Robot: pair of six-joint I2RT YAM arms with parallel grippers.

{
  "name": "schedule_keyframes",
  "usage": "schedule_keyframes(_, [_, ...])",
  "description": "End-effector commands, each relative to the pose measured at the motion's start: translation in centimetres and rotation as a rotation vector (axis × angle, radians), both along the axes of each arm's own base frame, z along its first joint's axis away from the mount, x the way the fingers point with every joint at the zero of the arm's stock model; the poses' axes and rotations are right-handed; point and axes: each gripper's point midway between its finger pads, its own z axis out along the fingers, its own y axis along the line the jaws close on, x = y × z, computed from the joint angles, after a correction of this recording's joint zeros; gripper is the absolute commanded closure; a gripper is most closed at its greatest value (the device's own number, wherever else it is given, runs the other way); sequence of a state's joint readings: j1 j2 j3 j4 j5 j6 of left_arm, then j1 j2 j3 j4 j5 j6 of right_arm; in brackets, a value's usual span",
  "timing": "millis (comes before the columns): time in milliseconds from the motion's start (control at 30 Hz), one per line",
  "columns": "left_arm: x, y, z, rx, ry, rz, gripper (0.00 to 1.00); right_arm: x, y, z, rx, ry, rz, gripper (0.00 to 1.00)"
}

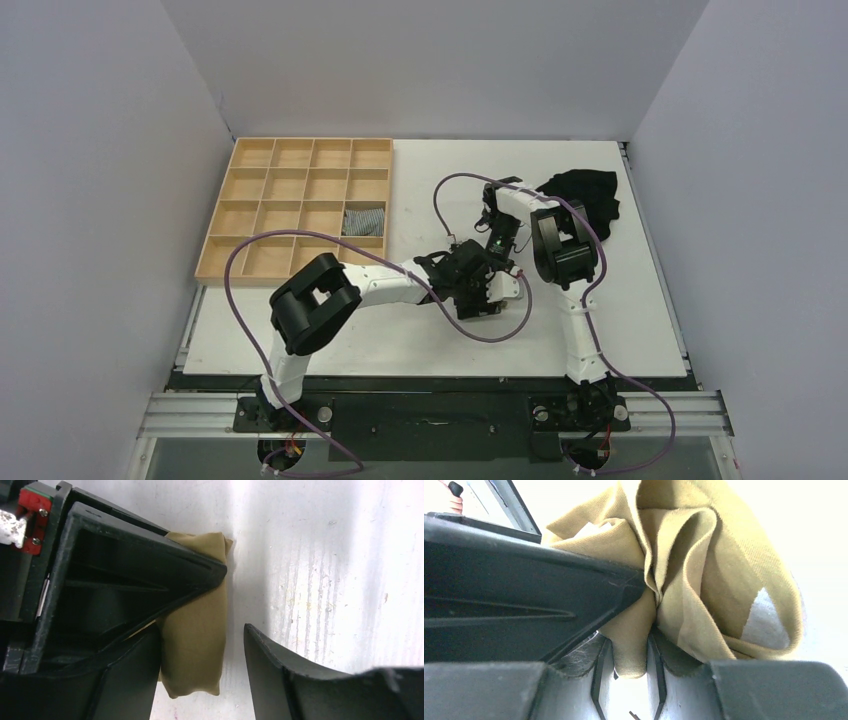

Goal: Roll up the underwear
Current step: Roll the underwear to the center of the board.

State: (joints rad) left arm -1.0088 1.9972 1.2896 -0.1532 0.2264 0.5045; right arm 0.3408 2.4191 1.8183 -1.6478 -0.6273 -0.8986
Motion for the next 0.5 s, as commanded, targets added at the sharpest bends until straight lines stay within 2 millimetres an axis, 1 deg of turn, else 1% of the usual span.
schedule_keyframes(0, [1.1, -1.6, 0.8, -0.035, -0.028, 0.013, 0.48, 1.6, 0.0, -2.8, 0.02, -0.088, 0.066, 0.91])
schedule_keyframes(33, [1.0, -1.6, 0.7, -0.034, -0.023, 0.013, 0.54, 1.6, 0.0, -2.8, 0.022, -0.089, 0.066, 0.91])
schedule_keyframes(67, [0.9, -1.6, 0.5, -0.031, -0.011, 0.018, 0.57, 1.6, 0.0, -2.8, 0.022, -0.091, 0.067, 0.91])
schedule_keyframes(100, [0.8, -1.5, 0.4, -0.028, -0.004, 0.019, 0.64, 1.6, 0.0, -2.7, 0.023, -0.094, 0.067, 0.91])
schedule_keyframes(133, [0.7, -1.4, 0.1, -0.023, 0.009, 0.022, 0.69, 1.6, 0.0, -2.8, 0.023, -0.093, 0.067, 0.9])
schedule_keyframes(167, [0.5, -1.3, -0.1, -0.015, 0.019, 0.022, 0.78, 1.6, 0.0, -2.7, 0.023, -0.099, 0.065, 0.9])
schedule_keyframes(200, [0.3, -1.2, -0.4, -0.011, 0.032, 0.023, 0.84, 1.6, -0.1, -2.8, 0.024, -0.103, 0.063, 0.9])
schedule_keyframes(233, [0.2, -1.1, -0.6, -0.006, 0.043, 0.025, 0.96, 1.7, 0.0, -2.6, 0.027, -0.112, 0.059, 0.89])
schedule_keyframes(267, [-0.1, -0.9, -0.9, -0.001, 0.055, 0.029, 0.99, 1.7, 0.0, -2.6, 0.029, -0.119, 0.056, 0.88])
schedule_keyframes(300, [-0.1, -0.8, -1.0, 0.0, 0.063, 0.03, 1.0, 1.7, 0.0, -2.6, 0.034, -0.121, 0.05, 0.86])
schedule_keyframes(400, [-0.5, 0.0, -1.7, 0.009, 0.102, 0.048, 1.0, 1.8, 0.1, -2.1, 0.053, -0.138, 0.03, 0.79])
schedule_keyframes(433, [-0.5, 0.2, -1.8, 0.005, 0.117, 0.052, 1.0, 1.8, 0.1, -2.1, 0.06, -0.138, 0.02, 0.73])
schedule_keyframes(467, [-0.8, 0.6, -2.2, 0.009, 0.139, 0.06, 1.0, 1.9, 0.1, -1.7, 0.065, -0.146, 0.015, 0.69])
